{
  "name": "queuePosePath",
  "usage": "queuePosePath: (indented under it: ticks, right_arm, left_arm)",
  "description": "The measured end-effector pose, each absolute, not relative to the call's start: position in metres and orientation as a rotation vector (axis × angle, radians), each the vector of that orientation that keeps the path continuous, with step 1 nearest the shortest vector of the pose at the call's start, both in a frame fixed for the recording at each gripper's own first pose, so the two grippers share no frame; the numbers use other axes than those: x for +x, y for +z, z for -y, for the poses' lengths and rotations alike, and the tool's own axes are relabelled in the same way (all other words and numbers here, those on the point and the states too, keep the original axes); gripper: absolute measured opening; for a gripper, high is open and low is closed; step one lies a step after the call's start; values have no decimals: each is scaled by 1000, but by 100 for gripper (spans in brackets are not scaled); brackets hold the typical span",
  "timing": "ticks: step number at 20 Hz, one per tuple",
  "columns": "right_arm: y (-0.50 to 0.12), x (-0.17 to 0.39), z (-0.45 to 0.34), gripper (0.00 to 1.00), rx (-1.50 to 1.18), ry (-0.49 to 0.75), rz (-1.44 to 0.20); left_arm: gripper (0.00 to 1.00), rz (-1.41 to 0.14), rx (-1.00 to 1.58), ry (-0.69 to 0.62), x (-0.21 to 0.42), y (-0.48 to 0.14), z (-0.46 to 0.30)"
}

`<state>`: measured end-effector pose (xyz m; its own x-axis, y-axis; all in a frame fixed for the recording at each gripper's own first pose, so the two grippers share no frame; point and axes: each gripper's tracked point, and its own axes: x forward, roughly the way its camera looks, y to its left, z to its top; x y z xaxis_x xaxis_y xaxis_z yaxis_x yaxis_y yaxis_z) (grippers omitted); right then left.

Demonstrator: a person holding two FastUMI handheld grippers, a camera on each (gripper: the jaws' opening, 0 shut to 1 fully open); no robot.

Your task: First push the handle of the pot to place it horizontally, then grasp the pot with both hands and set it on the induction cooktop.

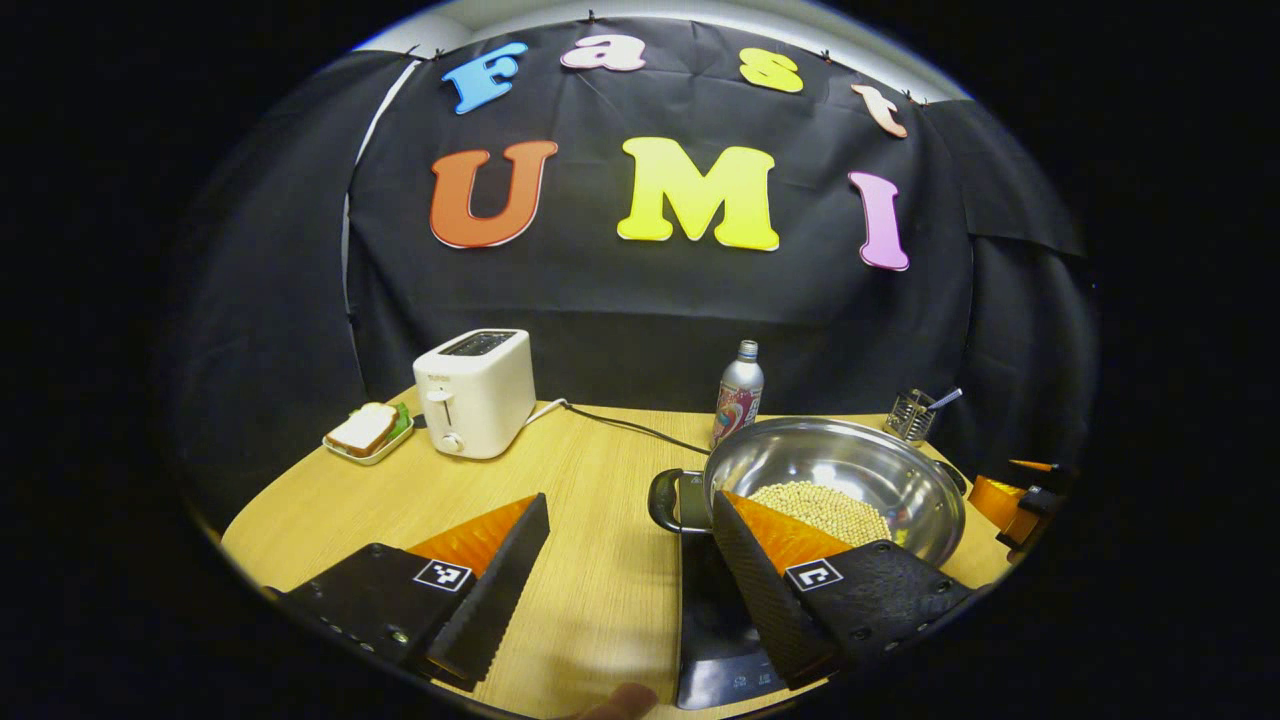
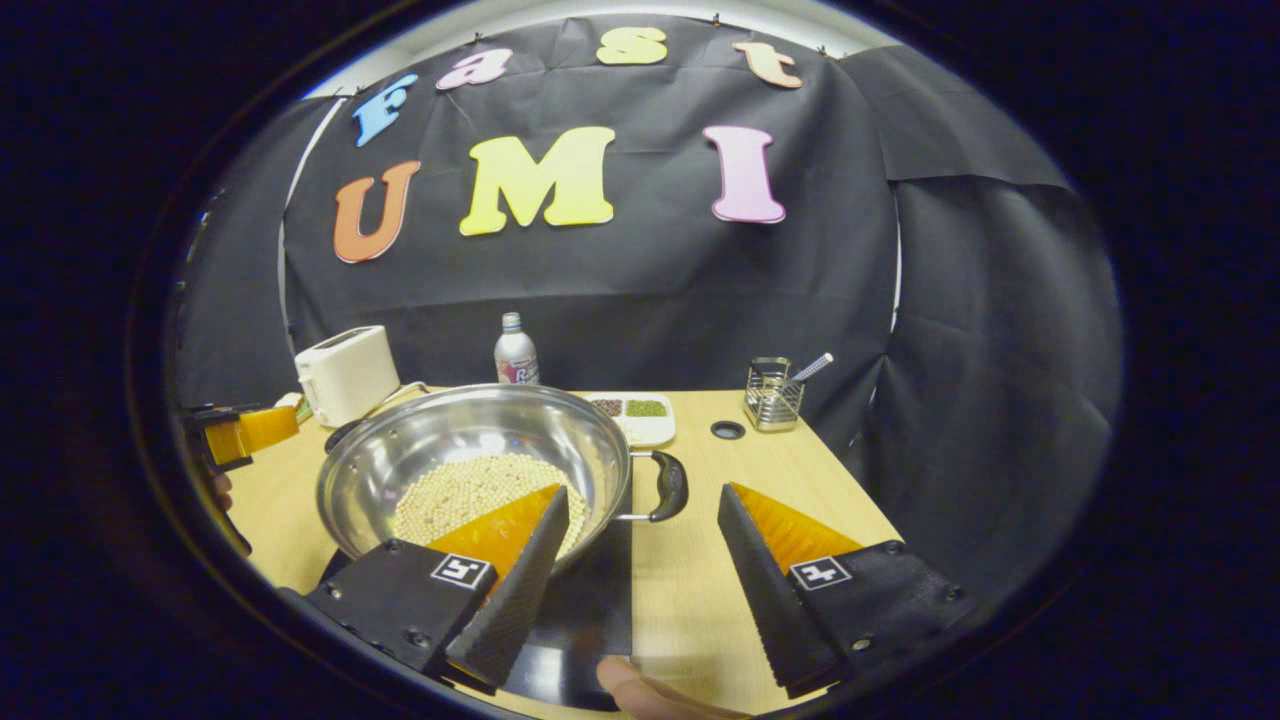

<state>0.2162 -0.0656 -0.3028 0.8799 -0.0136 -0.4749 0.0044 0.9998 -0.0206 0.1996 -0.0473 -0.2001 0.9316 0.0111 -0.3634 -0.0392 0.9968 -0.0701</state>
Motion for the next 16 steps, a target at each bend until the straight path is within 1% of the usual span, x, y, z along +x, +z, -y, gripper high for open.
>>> queuePosePath:
  ticks: [4,11,12,16]
  right_arm:
    - [-284,183,71,94,-55,-33,-449]
    - [-225,126,70,94,-46,-61,-316]
    - [-213,116,70,94,-59,-65,-294]
    - [-171,78,73,96,-88,-93,-212]
  left_arm:
    - [98,-320,-70,48,159,-182,36]
    - [98,-240,-49,13,101,-156,27]
    - [98,-228,-44,23,94,-147,24]
    - [98,-152,-34,33,64,-110,20]
